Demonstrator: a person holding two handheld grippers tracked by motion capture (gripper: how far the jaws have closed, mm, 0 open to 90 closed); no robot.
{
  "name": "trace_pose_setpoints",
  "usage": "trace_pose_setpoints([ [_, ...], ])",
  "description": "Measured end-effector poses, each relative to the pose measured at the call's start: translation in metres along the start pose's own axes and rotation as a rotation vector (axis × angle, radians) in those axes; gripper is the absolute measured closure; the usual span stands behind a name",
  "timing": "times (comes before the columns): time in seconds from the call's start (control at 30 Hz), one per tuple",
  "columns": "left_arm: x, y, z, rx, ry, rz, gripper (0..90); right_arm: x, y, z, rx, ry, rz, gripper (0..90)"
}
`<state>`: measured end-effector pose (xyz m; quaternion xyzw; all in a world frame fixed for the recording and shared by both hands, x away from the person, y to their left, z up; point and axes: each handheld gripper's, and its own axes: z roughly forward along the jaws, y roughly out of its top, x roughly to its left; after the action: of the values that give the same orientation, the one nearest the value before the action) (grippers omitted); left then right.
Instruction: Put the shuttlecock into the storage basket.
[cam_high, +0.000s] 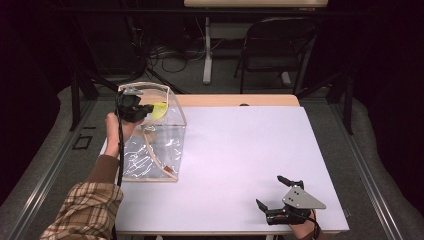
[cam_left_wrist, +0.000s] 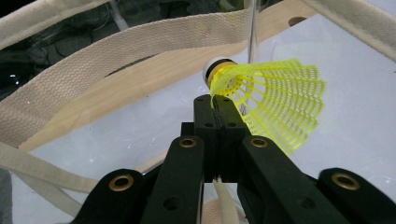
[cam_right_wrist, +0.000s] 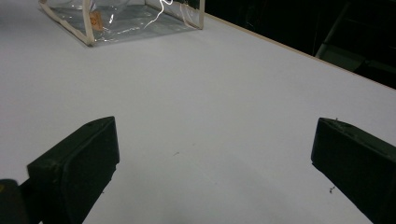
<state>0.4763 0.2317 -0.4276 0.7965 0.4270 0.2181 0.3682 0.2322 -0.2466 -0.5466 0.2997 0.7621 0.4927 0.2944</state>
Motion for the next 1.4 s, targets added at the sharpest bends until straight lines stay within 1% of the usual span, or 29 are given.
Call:
trace_pose_setpoints([
  [0.1,0.0,0.0,0.002,0.005,0.005,0.002,89.6,0.0,0.0,0.0,0.001,0.001,0.0,0.3],
  [0.2,0.001,0.0,0.004,0.017,0.002,0.002,89.5,0.0,0.0,0.0,0.001,0.002,0.0,0.3],
  [0.37,0.003,-0.002,0.005,0.022,0.002,-0.01,89.2,0.0,0.0,0.0,0.002,0.001,0.0,0.3],
  [0.5,0.003,-0.002,0.006,0.023,0.005,-0.01,89.2,0.0,0.0,0.001,0.0,0.002,0.001,0.3],
  [0.57,0.004,-0.002,0.007,0.034,0.0,-0.009,89.2,0.0,0.0,0.001,-0.001,0.002,-0.001,0.3],
  [0.7,0.005,-0.003,0.009,0.035,0.002,-0.015,89.2,0.0,0.0,0.0,0.0,0.001,-0.001,0.3],
  [0.73,0.005,-0.003,0.009,0.042,-0.006,-0.017,89.2,0.0,0.0,0.0,-0.001,0.001,-0.001,0.3],
  [0.83,0.005,-0.003,0.009,0.039,0.0,-0.017,89.1,0.0,0.0,0.0,-0.001,0.002,-0.002,0.3],
  [0.9,0.005,-0.003,0.009,0.045,-0.002,-0.016,89.1,0.0,0.0,0.0,-0.002,0.002,-0.001,0.3],
  [0.93,0.005,-0.003,0.01,0.04,0.004,-0.019,89.1,0.0,0.0,0.0,-0.001,0.002,-0.001,0.3],
  [1.0,0.006,-0.003,0.011,0.047,0.005,-0.018,89.0,0.0,0.0,0.0,-0.001,0.002,-0.001,0.3],
  [1.1,0.006,-0.004,0.012,0.052,0.0,-0.021,88.9,0.0,0.0,0.0,0.0,0.003,-0.001,0.3],
  [1.17,0.006,-0.004,0.013,0.058,0.002,-0.018,88.9,0.0,0.0,0.0,0.001,0.003,-0.001,0.3],
  [1.4,0.006,-0.003,0.014,0.066,-0.012,-0.011,88.8,0.0,0.0,0.0,-0.002,0.001,0.0,0.3],
])
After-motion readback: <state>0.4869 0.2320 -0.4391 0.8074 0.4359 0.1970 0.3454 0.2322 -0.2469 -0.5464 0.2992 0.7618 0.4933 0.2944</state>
